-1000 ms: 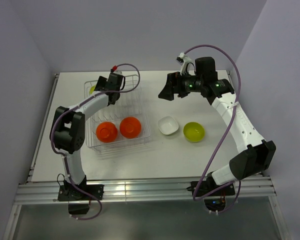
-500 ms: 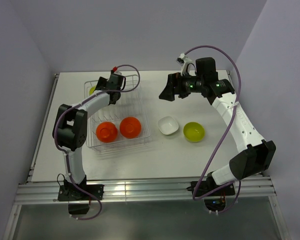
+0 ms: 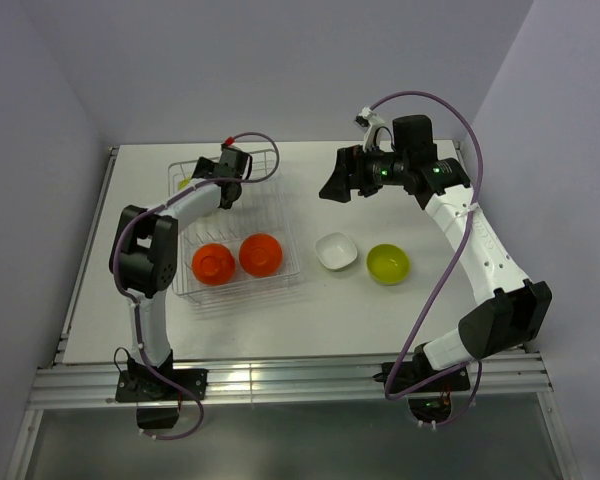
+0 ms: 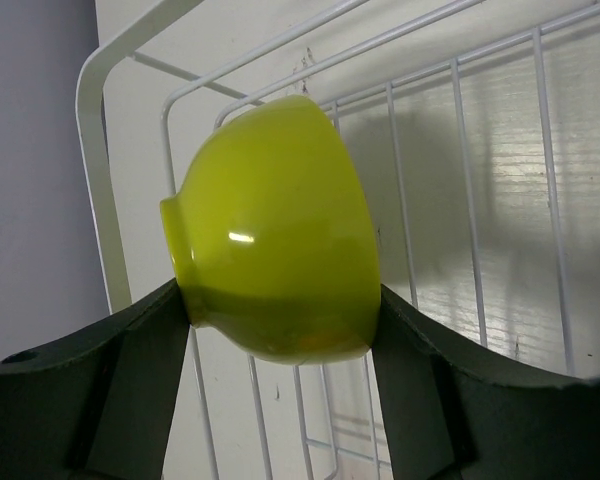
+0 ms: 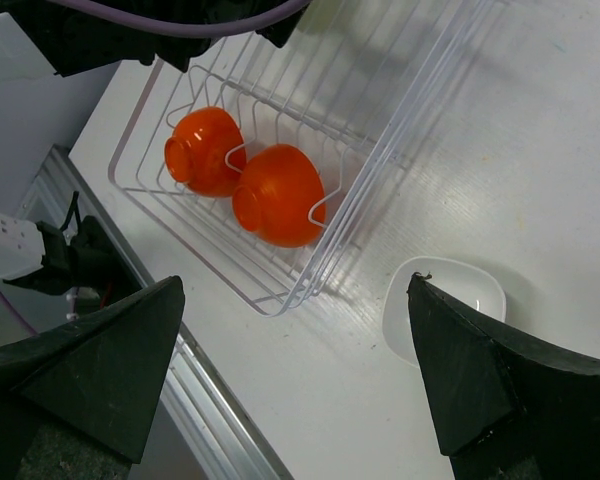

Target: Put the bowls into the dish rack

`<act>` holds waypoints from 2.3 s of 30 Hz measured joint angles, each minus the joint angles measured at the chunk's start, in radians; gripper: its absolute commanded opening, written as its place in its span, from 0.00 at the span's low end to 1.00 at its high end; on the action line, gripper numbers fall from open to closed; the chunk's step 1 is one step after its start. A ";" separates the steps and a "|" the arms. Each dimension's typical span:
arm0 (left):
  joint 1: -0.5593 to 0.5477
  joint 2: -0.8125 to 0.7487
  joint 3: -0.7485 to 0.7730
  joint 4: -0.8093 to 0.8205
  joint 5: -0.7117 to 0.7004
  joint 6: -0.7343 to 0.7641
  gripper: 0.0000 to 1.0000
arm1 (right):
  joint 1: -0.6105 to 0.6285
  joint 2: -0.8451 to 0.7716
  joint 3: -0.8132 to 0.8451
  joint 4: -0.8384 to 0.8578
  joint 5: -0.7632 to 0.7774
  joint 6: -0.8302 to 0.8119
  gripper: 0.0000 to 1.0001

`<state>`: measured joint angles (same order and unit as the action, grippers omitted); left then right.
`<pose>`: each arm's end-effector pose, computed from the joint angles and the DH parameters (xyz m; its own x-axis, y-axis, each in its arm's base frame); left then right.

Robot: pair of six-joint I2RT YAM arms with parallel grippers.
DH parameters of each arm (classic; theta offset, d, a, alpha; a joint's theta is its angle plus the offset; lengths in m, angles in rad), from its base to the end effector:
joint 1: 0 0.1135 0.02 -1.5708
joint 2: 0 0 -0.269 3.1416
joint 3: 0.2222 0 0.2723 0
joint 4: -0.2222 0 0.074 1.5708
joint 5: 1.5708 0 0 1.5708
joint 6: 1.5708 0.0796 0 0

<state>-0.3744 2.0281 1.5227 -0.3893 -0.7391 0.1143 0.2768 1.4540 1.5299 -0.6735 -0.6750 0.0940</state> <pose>0.4695 -0.1269 0.1752 -0.7352 0.3794 -0.5617 -0.0384 0.8040 0.5934 0.3341 0.1466 0.3840 -0.6055 -0.0958 -0.7900 -0.6563 0.6216 0.4276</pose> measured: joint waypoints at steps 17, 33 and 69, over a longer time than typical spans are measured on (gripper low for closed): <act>-0.037 -0.031 0.011 -0.200 -0.025 -0.191 0.00 | 0.000 -0.008 0.000 0.000 -0.012 -0.006 1.00; -0.074 -0.064 -0.016 -0.330 -0.022 -0.287 0.01 | 0.000 -0.032 -0.001 -0.002 -0.018 -0.010 1.00; -0.070 -0.034 0.048 -0.421 0.157 -0.289 1.00 | -0.017 -0.032 -0.001 -0.037 -0.018 -0.032 1.00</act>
<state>-0.4442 1.9945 1.5707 -0.8101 -0.5819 -0.1745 0.2596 1.4220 1.5291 -0.7101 -0.6930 0.0620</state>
